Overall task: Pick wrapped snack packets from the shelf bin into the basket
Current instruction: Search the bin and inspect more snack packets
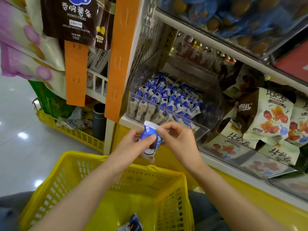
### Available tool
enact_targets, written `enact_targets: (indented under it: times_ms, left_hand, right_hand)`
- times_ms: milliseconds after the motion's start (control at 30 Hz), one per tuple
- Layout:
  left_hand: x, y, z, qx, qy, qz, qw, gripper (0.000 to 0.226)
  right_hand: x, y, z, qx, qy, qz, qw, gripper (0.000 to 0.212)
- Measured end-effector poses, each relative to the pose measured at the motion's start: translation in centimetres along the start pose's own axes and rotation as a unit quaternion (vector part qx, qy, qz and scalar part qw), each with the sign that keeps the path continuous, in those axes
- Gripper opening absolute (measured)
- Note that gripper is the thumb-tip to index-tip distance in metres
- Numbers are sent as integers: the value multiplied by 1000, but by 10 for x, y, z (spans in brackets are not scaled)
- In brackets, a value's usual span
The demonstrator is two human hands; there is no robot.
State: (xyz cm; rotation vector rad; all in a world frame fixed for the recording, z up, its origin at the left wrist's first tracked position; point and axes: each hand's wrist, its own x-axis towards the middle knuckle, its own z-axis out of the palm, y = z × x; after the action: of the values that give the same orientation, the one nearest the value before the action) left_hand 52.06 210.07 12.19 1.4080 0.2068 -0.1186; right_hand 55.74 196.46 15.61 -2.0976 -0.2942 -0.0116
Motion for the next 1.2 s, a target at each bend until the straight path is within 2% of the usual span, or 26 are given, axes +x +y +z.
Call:
enact_targets:
  times_ms: [100,167,233,300,367,433,533,667,800,967,1067,1200]
  left_hand:
    - [2,-5,2,12,32,5,999,26]
    - [5,-8,1,-5,67,21,998,23]
    - [8,-10,-2,-6,101,40,994,16]
    - [11,-12,-3,-5,128,58,990,7]
    - [11,-13,-2,-7,142,67,988,4]
    - [11,-15,1,-9,141,68,988,8]
    - [7,-15,4,-1,122,65,990,8]
    - [4,-14,6,57,94,78,991,10]
    - [1,-14,4,139,83,131,978,9]
    - [-1,-20,4,291,42,169,941,7]
    - [-3,-23,6,285,27,163,944,8]
    - [1,-23,5,210,34,136,968,9]
  right_hand:
    - [3,11,-3,149,17,115,982,9]
    - [2,19,-5,204,-18,177,963,8]
    - [2,24,-5,203,-80,216,952,4]
    - [0,26,-4,182,-150,222,946,10]
    - [-4,26,-2,154,-209,218,941,25]
    - [-8,26,1,74,-231,177,954,41]
    - [-13,29,2,-44,-164,76,982,57]
    - [-16,30,-1,-97,-101,7,990,48]
    - [-16,35,-3,-188,-109,-10,976,47]
    - [-17,29,-3,-146,-123,-42,981,35]
    - [-17,26,-2,-109,-121,-40,986,18]
    - [-15,24,-5,-49,-117,-3,992,15]
